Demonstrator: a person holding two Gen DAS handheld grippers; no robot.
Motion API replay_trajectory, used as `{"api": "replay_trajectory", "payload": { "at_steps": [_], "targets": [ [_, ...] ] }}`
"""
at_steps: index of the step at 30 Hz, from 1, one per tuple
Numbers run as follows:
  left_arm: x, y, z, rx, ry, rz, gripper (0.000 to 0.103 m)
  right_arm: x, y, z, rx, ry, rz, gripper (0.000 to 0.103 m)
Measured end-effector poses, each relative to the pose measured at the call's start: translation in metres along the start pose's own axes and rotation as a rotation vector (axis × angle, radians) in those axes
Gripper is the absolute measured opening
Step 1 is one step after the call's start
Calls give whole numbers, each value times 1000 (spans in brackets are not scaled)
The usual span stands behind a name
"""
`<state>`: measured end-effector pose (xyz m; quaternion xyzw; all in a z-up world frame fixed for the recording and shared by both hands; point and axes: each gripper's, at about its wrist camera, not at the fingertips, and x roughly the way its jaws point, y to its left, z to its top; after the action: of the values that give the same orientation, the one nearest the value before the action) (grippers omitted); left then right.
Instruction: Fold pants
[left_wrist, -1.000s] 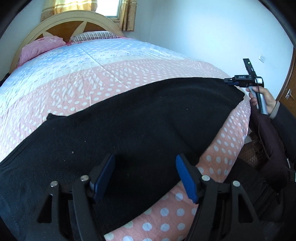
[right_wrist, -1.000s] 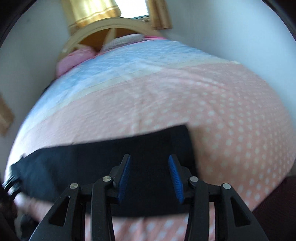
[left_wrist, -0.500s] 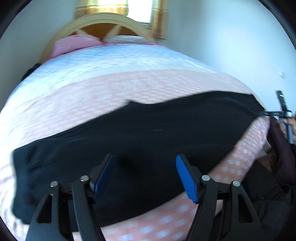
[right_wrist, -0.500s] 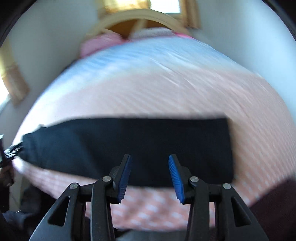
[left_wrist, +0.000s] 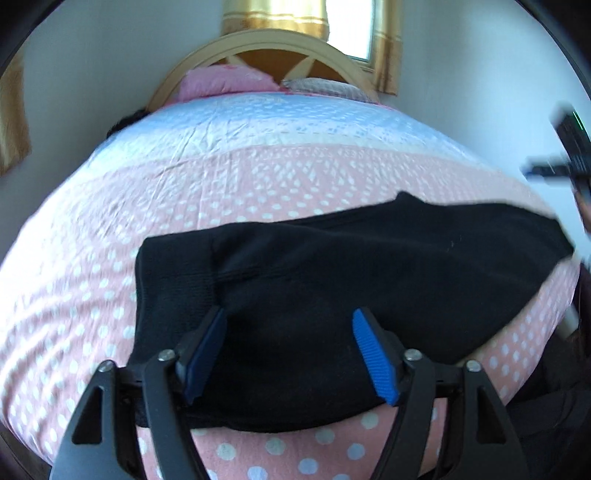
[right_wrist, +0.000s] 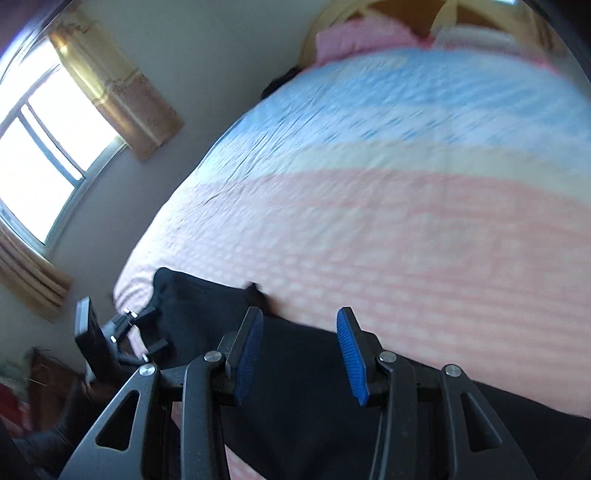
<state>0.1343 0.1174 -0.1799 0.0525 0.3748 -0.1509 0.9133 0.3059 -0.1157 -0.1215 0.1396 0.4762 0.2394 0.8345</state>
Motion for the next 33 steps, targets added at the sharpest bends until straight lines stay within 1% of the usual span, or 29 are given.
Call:
{"api": "replay_trajectory", "payload": {
  "at_steps": [1,2,4,6,7,8,9,10,12,13,15,18,19,22,23,24,25,26,28,29,30,31,33],
  "targets": [
    [2,-6,-1,38,8,14,80,21,6,4,11,21,14,44],
    [3,-10,-1,58,9,24,80,34,10,6,25,41,32,44],
    [3,-6,-1,44,16,6,81,67,18,8,56,89,61,44],
    [2,-1,-1,35,19,-18,81,89,16,9,97,124,76,44],
    [1,0,-1,42,19,-22,81,102,13,9,138,156,108,44],
    [1,0,-1,49,19,-23,81,109,11,7,160,165,114,43],
    [-1,1,-2,52,16,-23,81,111,10,7,171,157,109,35],
    [-2,1,-3,53,12,-24,81,112,12,8,170,151,121,5],
    [-2,1,-4,53,5,-31,81,102,18,10,150,105,128,6],
    [-3,3,-5,53,1,-38,81,95,27,13,111,64,117,5],
    [-4,5,-6,49,-5,-53,81,89,30,17,90,33,86,5],
    [-9,9,-9,44,-14,-62,81,112,18,15,100,77,18,5],
    [-11,10,-9,40,-17,-61,81,118,15,12,97,93,15,5],
    [-9,9,-7,39,-24,-47,81,114,16,10,88,81,37,7],
    [-9,8,-7,48,-24,-41,81,110,18,9,82,79,26,18],
    [-8,6,-8,70,-27,-29,81,102,20,6,60,73,-9,28],
    [-8,5,-9,83,-31,-23,82,88,26,2,3,48,-71,48],
    [-8,5,-10,89,-36,-22,82,74,30,-2,-40,27,-89,51],
    [-9,6,-10,82,-42,-32,81,51,44,-11,-109,7,-64,51],
    [-9,7,-10,82,-42,-32,81,39,51,-19,-135,6,-29,51],
    [-9,7,-9,82,-44,-27,81,28,61,-29,-172,15,20,51],
    [-9,8,-9,82,-48,-14,82,22,69,-39,-210,29,51,51],
    [-8,11,-8,84,-51,6,82,15,84,-64,-287,68,70,51]
  ]
}}
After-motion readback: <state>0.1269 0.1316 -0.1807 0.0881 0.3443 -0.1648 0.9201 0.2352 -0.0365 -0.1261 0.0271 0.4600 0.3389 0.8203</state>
